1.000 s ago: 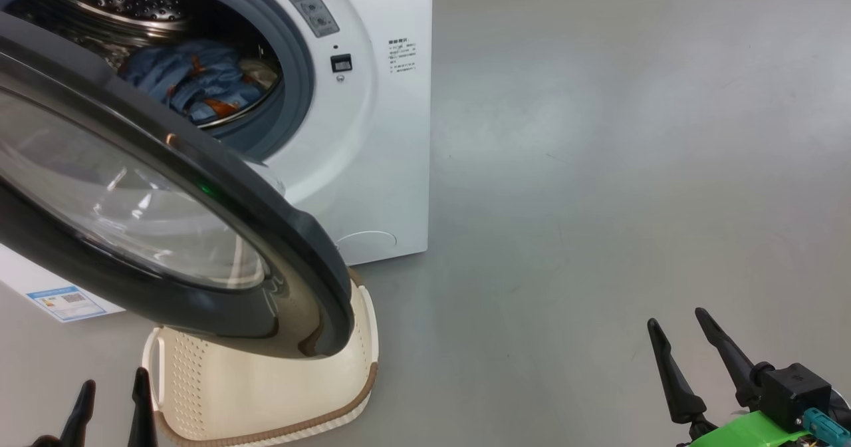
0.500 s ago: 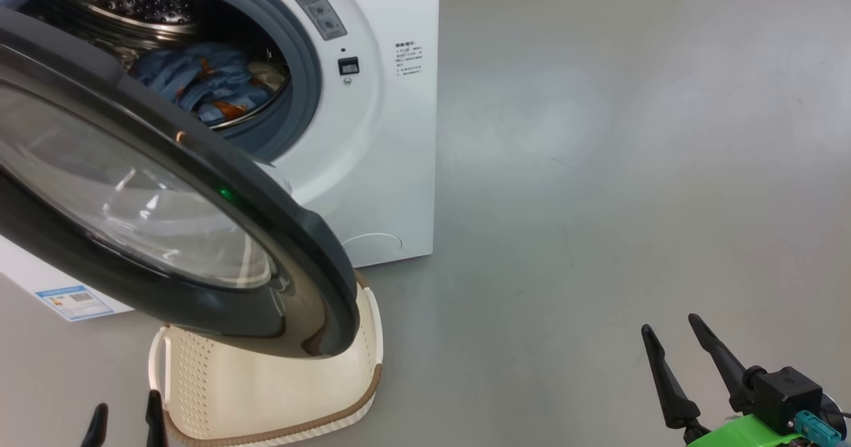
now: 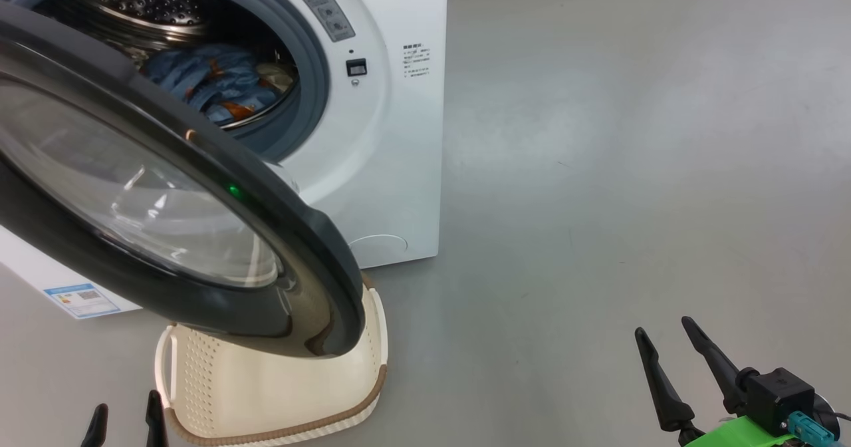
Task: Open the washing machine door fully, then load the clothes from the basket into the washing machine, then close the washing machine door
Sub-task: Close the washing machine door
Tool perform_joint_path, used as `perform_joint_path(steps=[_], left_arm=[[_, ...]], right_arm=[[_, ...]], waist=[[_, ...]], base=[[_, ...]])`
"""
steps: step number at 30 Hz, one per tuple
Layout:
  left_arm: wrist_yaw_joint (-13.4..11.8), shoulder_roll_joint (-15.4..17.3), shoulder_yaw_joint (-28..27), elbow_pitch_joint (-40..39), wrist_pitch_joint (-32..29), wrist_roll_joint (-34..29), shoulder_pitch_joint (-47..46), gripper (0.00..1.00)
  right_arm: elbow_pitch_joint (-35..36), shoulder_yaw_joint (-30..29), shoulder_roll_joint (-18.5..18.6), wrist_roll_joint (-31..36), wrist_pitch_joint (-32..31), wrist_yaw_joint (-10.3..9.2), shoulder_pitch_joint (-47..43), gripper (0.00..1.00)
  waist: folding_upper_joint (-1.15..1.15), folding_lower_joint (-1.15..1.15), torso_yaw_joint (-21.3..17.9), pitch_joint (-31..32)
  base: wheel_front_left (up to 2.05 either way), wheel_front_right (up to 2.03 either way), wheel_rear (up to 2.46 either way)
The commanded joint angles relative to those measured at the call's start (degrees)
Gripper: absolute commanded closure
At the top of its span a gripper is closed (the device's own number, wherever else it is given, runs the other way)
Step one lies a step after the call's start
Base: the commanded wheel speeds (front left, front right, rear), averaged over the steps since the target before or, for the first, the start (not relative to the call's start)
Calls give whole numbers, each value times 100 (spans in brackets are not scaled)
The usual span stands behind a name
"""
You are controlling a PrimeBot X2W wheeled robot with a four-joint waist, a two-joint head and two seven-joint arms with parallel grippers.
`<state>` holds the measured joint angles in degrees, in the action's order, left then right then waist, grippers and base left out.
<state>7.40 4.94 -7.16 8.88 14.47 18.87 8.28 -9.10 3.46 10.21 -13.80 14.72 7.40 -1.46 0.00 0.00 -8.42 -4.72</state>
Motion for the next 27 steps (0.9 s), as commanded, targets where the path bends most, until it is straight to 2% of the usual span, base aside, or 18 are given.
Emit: perform_joint_path(steps=[1,2,3,4,5,16,22,27], left_arm=[[9,80,-177,-163,52,-46,-85,0],[9,79,-166,-168,52,-42,-90,0],[9,78,-153,-172,52,-40,-99,0],[9,77,-137,-175,52,-38,-108,0],[9,77,-119,-175,52,-37,-117,0],[9,68,-20,-231,52,-9,-187,0],[9,45,70,-283,52,-24,-246,0],[9,24,139,-364,52,-37,-322,0]], right_arm=[[117,153,83,-53,28,9,94,0],[120,161,78,-63,28,9,103,14],[122,160,66,-76,28,9,121,47],[123,163,51,-97,28,9,151,67],[125,174,36,-116,28,9,188,100],[402,576,-230,-237,28,9,1188,100],[983,892,-307,-297,28,9,1878,100],[1581,1389,-332,-332,28,9,2237,100]], waist=[[0,0,15,6],[0,0,29,6],[0,0,45,8],[0,0,65,13],[0,0,87,17],[0,0,452,135],[0,0,706,163],[0,0,931,168]], base=[[0,0,0],[0,0,0],[0,0,0],[0,0,0],[0,0,0],[0,0,0],[0,0,0],[0,0,0]])
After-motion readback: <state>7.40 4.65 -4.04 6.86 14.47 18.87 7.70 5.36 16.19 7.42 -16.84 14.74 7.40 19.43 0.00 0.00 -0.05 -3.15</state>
